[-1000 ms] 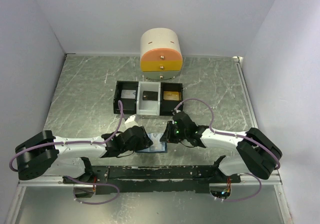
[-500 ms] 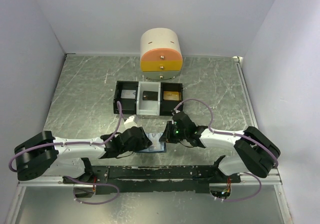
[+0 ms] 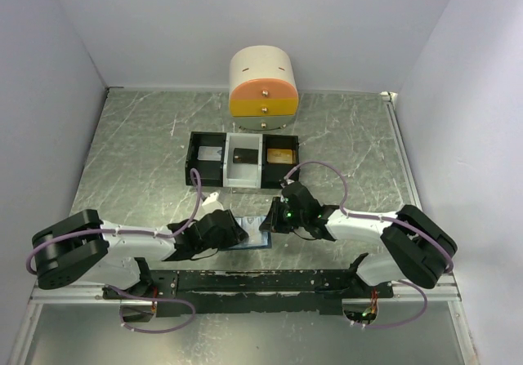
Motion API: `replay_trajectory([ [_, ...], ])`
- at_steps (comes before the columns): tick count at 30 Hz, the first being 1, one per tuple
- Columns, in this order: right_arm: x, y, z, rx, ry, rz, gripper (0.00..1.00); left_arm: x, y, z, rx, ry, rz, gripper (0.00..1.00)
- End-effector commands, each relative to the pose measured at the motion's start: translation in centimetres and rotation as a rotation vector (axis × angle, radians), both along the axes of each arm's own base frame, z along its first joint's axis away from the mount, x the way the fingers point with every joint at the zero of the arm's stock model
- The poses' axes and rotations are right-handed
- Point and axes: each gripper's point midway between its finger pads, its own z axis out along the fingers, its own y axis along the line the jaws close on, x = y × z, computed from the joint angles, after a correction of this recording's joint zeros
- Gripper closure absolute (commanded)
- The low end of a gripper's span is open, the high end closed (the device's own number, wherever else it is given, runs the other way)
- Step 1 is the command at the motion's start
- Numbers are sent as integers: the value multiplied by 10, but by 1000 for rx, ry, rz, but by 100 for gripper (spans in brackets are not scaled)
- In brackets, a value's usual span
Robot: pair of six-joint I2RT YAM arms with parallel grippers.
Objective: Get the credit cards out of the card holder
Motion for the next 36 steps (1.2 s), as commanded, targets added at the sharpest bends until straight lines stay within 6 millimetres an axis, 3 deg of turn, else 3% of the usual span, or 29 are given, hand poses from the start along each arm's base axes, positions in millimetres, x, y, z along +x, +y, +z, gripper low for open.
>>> replay_trajectory([
  [1,-8,-9,-15,-35,32,-5,85,0,-5,2,-67,-9,-5,63],
  [10,-9,-9,-17,-48,42,6,85,1,-5,8,-177,-6,1,78],
  [16,-7,-10,-15,-50,35,-2,85,2,4,11,-156,-16,17,93],
  [22,-1,-6,-3,-48,2,11,85,2,7,11,-117,-13,18,93],
  [26,7,1,17,-25,-62,45,83,1,7,8,-109,-3,12,93],
  [29,4,17,37,37,-101,143,81,0,4,9,-114,-2,5,93],
  [33,-2,32,38,63,-85,209,81,2,1,13,-111,-8,-4,93],
  [36,-1,24,18,8,-32,146,81,2,0,14,-107,-7,-8,93],
])
